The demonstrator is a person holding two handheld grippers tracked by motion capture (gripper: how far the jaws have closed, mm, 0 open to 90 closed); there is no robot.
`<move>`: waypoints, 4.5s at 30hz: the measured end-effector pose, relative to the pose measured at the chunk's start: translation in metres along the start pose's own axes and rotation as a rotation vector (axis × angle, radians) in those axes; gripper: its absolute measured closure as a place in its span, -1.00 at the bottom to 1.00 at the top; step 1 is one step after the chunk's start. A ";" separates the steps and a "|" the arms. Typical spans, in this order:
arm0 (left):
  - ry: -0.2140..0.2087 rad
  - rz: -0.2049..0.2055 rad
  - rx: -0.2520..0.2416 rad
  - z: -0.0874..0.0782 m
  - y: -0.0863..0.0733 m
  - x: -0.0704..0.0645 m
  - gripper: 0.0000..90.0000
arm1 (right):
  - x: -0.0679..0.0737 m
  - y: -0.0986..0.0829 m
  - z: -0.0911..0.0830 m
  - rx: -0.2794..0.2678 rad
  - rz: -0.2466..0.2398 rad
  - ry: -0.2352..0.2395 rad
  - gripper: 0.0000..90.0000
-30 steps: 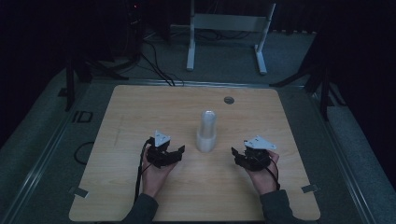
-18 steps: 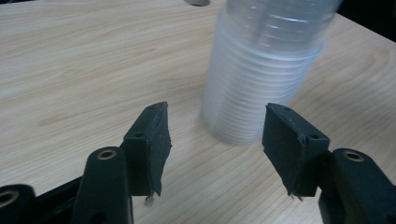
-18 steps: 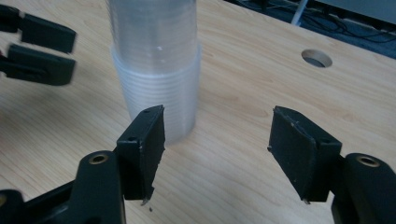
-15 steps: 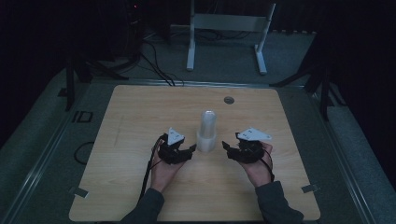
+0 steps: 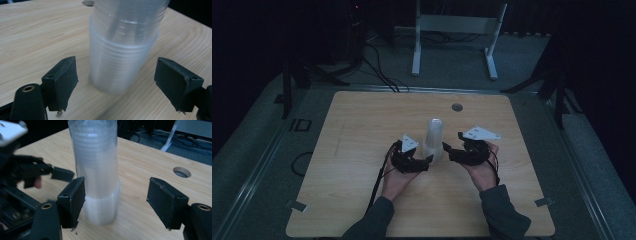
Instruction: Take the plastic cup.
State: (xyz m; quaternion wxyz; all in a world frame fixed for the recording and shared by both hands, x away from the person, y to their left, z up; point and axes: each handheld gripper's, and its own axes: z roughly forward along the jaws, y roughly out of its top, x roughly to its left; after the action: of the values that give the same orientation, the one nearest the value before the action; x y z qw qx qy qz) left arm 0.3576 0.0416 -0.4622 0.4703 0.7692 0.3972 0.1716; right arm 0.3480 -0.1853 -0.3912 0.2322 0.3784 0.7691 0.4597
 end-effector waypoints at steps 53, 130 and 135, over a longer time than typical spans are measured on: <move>0.018 0.058 -0.068 0.026 0.009 -0.006 -0.53 | 0.014 0.044 0.038 -0.027 -0.025 0.049 -0.19; 0.041 0.064 -0.094 0.030 0.008 -0.011 -0.57 | 0.012 0.078 0.018 -0.112 0.033 0.069 -0.09; 0.043 0.061 -0.099 0.028 0.009 -0.010 -0.60 | 0.010 0.082 0.014 -0.128 0.048 0.085 -0.09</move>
State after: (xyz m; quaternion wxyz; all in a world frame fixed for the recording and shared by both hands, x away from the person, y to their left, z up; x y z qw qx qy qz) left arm 0.3730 0.0149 -0.4674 0.4938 0.7528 0.3744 0.2218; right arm 0.3816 -0.1462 -0.3256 0.2121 0.3611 0.7380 0.5292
